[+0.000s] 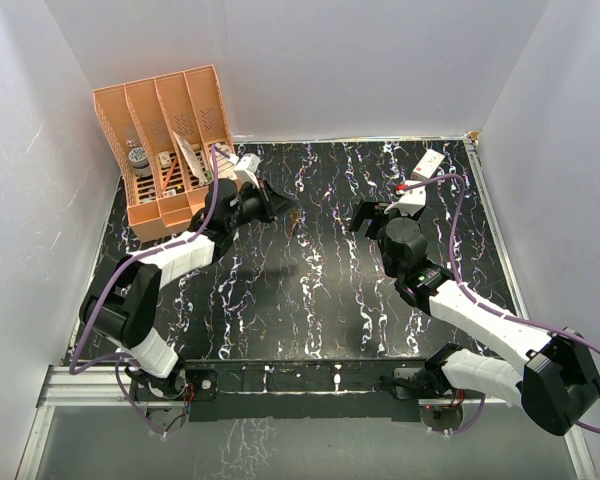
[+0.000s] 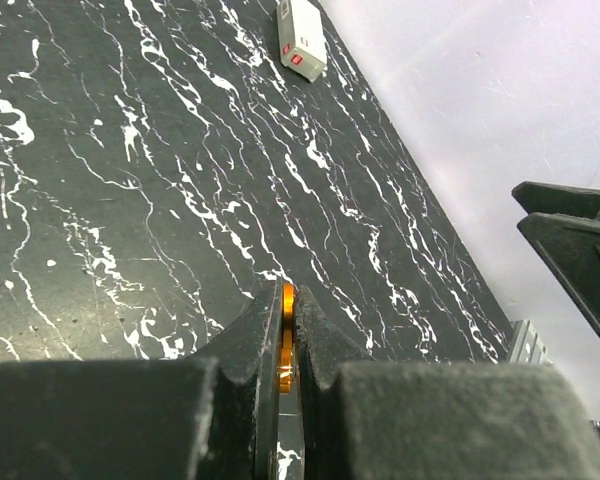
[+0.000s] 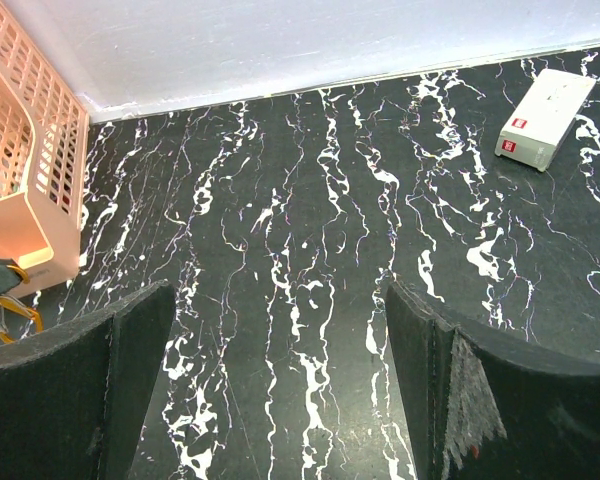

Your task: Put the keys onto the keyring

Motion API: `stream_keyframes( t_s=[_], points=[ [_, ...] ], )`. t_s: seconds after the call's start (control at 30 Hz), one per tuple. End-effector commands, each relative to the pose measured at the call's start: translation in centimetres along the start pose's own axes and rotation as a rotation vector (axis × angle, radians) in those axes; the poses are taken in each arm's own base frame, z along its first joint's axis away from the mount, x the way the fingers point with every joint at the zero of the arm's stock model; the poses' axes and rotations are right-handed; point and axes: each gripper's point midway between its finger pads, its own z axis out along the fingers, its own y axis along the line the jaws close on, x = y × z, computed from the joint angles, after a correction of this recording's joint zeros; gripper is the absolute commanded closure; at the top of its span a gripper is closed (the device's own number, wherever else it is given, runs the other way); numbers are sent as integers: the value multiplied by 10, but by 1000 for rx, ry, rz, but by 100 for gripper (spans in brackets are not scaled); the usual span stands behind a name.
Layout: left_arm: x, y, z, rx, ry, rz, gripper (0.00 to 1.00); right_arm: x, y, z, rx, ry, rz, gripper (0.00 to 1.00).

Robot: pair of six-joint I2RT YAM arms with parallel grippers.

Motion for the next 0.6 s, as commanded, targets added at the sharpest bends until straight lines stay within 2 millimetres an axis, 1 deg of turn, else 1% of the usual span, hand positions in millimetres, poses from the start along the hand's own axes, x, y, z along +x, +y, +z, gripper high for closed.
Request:
stream_keyframes(
  t_s=[0.0,0.13,0.23,0.3,0.47,0.57],
  points=[
    [18,-21,13,77,52,-7,100,-14,5,1,-11,-37,34,15],
    [51,-14,27,77,131,-43,100,-13,6,1,-16,-33,38,15],
    [71,-10,38,93,183,-67,100,-15,5,1,-12,-37,41,15],
    [82,-8,45,95,205,-66,100,-15,4,1,-11,-38,39,15],
    [93,-1,60,87,224,-54,100,-16,4,-1,-12,-39,41,15],
    [92,5,65,66,214,-34,100,-15,3,-1,-12,-40,39,15]
  ],
)
